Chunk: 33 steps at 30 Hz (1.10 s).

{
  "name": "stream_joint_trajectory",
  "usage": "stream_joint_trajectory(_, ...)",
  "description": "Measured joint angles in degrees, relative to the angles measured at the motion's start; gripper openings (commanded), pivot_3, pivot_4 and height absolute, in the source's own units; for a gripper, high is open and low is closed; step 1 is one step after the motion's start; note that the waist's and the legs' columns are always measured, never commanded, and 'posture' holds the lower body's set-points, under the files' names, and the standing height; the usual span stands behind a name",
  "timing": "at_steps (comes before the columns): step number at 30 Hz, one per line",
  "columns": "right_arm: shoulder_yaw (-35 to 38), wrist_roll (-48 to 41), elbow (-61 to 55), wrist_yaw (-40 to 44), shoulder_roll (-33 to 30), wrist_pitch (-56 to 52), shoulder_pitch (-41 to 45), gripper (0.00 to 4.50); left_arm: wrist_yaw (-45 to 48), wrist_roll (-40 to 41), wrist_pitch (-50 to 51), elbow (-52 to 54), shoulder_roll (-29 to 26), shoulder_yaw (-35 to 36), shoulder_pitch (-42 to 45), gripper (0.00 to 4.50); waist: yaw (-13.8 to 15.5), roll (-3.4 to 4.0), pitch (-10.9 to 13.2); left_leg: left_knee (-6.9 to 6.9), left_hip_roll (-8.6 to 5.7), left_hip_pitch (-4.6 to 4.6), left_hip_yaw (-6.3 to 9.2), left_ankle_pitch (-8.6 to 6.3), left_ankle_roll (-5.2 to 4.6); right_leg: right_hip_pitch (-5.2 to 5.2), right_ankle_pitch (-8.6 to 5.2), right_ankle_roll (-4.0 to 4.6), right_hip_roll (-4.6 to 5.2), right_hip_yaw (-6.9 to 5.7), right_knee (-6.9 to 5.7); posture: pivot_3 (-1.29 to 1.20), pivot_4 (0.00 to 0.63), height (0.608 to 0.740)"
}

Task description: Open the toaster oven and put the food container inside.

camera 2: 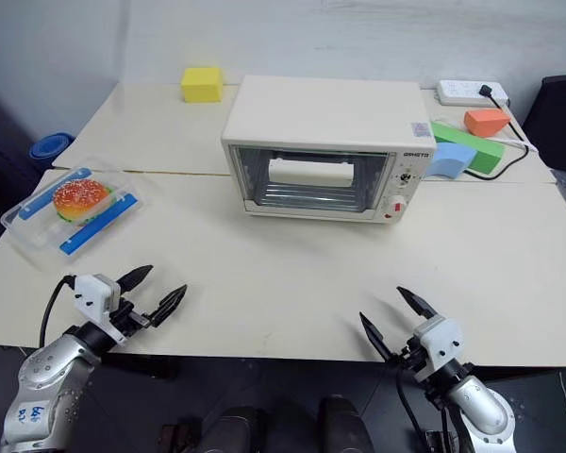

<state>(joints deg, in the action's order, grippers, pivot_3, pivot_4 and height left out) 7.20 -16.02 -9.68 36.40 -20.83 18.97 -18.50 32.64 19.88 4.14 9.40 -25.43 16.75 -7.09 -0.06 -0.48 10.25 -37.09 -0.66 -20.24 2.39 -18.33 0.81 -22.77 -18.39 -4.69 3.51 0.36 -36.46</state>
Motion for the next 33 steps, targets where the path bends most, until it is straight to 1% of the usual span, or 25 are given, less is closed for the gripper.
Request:
stream_joint_trajectory(5, -0.47, -3.51, -0.39, 0.88, 0.00, -2.98, 5.12, 4.47, 2.39, 0.68, 0.35, 0.03, -0.89, -1.17, 1.66, 4.50, -0.16, 0.00, 0.00, -0.01, 0.01, 0.01, 0.00, 0.00, 0.00, 0.00, 0.00, 0.00, -0.01, 0.00, -0.01, 0.00, 0.150, 0.740)
stream_joint_trajectory(7, -0.42, -6.92, -2.50, 2.16, -3.25, -8.23, 9.94, 4.47, 6.09, 4.49, 3.58, 0.02, -4.14, -0.99, 2.99, 4.50, -0.31, 0.04, 0.03, -0.03, 0.03, 0.00, 0.00, 0.01, 0.01, -0.02, 0.00, 0.00, -0.02, 0.00, -0.05, 0.00, 0.150, 0.740)
stream_joint_trajectory(8, -0.07, -9.47, -4.03, 2.98, -5.71, -12.04, 13.49, 4.47, 10.15, 8.93, 6.24, 0.03, -6.42, 0.11, 3.95, 4.50, -0.36, 0.04, 0.04, -0.03, 0.04, 0.00, 0.00, 0.01, 0.01, -0.02, -0.01, 0.02, -0.02, -0.01, -0.06, 0.00, 0.150, 0.740)
stream_joint_trajectory(9, 0.30, -10.75, -4.96, 3.27, -6.97, -13.88, 15.64, 4.47, 12.17, 11.08, 7.34, 0.12, -7.63, 0.92, 4.71, 4.50, -0.31, 0.05, 0.04, -0.02, 0.05, 0.00, 0.04, 0.01, 0.01, -0.02, -0.01, 0.03, -0.02, -0.05, -0.05, 0.00, 0.150, 0.740)
stream_joint_trajectory(11, 0.13, -14.36, -5.33, 4.02, -10.24, -21.53, 23.83, 4.47, 16.76, 16.34, 10.43, -0.69, -10.82, 3.05, 8.15, 4.50, -0.27, 0.05, 0.06, -0.07, 0.08, -0.03, 0.10, 0.00, 0.05, -0.03, -0.04, 0.08, -0.02, -0.11, -0.06, 0.00, 0.150, 0.740)
stream_joint_trajectory(13, 0.05, -15.98, -4.79, 3.96, -10.96, -26.01, 30.38, 4.47, 18.58, 18.35, 11.71, -0.82, -12.73, 4.08, 11.64, 4.50, -0.17, 0.06, 0.06, -0.04, 0.08, -0.03, 0.15, 0.01, 0.06, -0.03, -0.05, 0.10, -0.02, -0.16, -0.04, 0.00, 0.150, 0.740)
stream_joint_trajectory(15, -0.49, -16.68, -1.91, 3.77, -10.90, -30.33, 37.35, 4.47, 19.78, 19.57, 13.20, -0.53, -13.44, 3.99, 15.13, 4.50, -0.11, 0.07, 0.05, 0.02, 0.07, -0.06, 0.16, 0.01, 0.07, -0.04, -0.05, 0.10, -0.02, -0.19, 0.01, 0.00, 0.150, 0.740)
stream_joint_trajectory(18, -2.24, -15.83, 1.72, 3.98, -10.29, -32.79, 42.15, 4.47, 19.89, 20.42, 15.21, 0.64, -13.15, 2.45, 16.11, 4.50, -0.12, 0.07, 0.06, -0.01, 0.07, -0.15, 0.15, 0.01, 0.12, -0.10, -0.05, 0.10, -0.02, -0.19, 0.06, 0.00, 0.150, 0.740)
stream_joint_trajectory(20, -2.72, -15.39, 3.36, 4.22, -9.53, -33.28, 43.39, 4.47, 19.35, 20.50, 16.04, 2.11, -12.53, 1.75, 16.07, 4.50, -0.12, 0.07, 0.05, -0.07, 0.05, -0.42, 0.14, 0.02, 0.23, -0.37, -0.05, 0.10, -0.01, -0.17, 0.04, 0.00, 0.150, 0.740)
stream_joint_trajectory(22, -3.25, -15.31, 4.00, 4.85, -8.98, -33.79, 44.48, 4.47, 18.43, 20.57, 16.93, 3.70, -12.07, 1.50, 15.79, 4.50, -0.13, 0.07, 0.05, -0.22, 0.02, -1.09, 0.09, 0.03, 0.25, -0.97, -0.01, 0.02, -0.01, -0.13, -0.21, 0.00, 0.150, 0.740)
stream_joint_trajectory(28, -4.47, -15.50, 2.37, 7.76, -7.87, -34.04, 44.34, 4.47, 16.53, 20.81, 19.07, 5.79, -11.36, 1.25, 14.50, 4.50, -0.17, 0.07, 0.05, -0.22, 0.01, -1.12, 0.08, 0.03, 0.25, -1.00, -0.01, 0.02, -0.02, -0.15, -0.09, 0.00, 0.150, 0.740)
stream_joint_trajectory(33, -4.61, -14.26, -1.28, 13.04, -9.16, -29.99, 36.88, 4.47, 16.67, 20.59, 19.20, 5.50, -11.44, 1.14, 14.72, 4.50, -0.07, 0.06, 0.06, -0.24, 0.01, -1.02, 0.07, 0.04, 0.24, -0.93, -0.01, 0.02, -0.05, -0.14, -0.06, 0.00, 0.150, 0.740)
